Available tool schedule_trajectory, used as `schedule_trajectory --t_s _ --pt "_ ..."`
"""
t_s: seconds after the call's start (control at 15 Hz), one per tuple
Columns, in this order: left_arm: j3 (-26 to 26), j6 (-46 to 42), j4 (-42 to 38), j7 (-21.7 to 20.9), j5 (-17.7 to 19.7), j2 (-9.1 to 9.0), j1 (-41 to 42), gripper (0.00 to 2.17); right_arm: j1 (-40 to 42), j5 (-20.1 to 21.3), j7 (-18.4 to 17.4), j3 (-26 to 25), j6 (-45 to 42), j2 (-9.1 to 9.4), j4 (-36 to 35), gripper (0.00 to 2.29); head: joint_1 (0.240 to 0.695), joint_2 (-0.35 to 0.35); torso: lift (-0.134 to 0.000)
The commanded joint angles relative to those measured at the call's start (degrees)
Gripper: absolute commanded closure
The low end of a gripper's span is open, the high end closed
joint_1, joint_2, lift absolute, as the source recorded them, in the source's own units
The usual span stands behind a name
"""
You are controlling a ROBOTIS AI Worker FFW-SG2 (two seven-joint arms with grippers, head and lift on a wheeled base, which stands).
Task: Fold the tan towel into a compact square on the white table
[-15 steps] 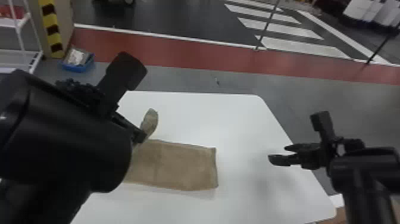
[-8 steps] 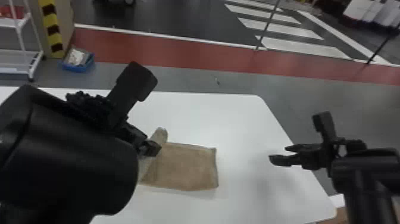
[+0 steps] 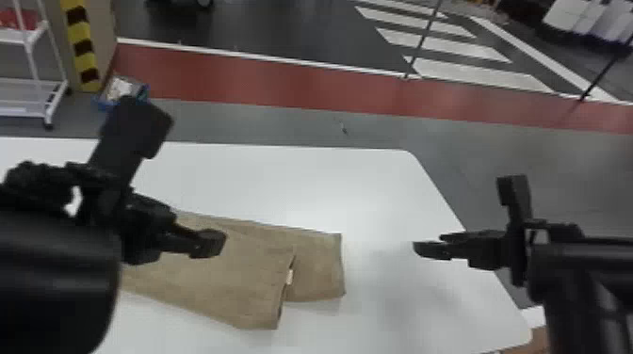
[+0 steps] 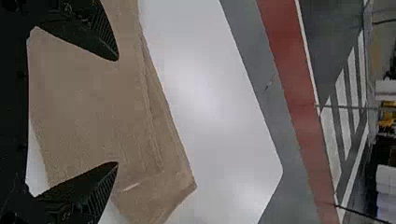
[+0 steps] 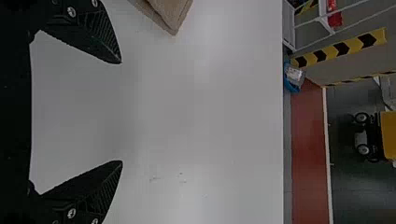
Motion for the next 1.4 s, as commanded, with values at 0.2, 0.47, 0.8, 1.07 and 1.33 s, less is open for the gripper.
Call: schedule_trajectory --t_s 0.2,0.47,0.8,1.07,1.33 --pt "35.93 0.24 2.94 3.52 26.23 5.73 6.03 0.08 2.02 -1.98 -3.92 8.68 22.2 7.78 -16.37 0.13 0.695 -0.262 -0.123" --pt "47.27 -6.5 12.79 5.98 36.77 11.0 6.38 0.08 3.34 1.27 -6.73 17.73 26.95 13.4 -21.38 0.12 0.695 0.028 -0.123" --pt "49.2 -14.24 17.36 4.84 37.92 13.64 7.97 0.08 2.9 5.58 -10.16 24.15 27.42 17.85 -22.08 0.13 0.695 0.206 -0.123" --pt "49.29 -17.4 18.59 4.4 38.62 14.25 8.85 0.08 2.63 7.42 -12.36 26.17 27.42 17.85 -18.3 0.19 0.695 0.241 -0.123" --pt "49.64 -18.63 19.29 4.22 38.8 14.25 9.28 0.08 2.63 8.39 -13.76 27.05 27.42 17.85 -16.9 0.21 0.695 0.247 -0.123"
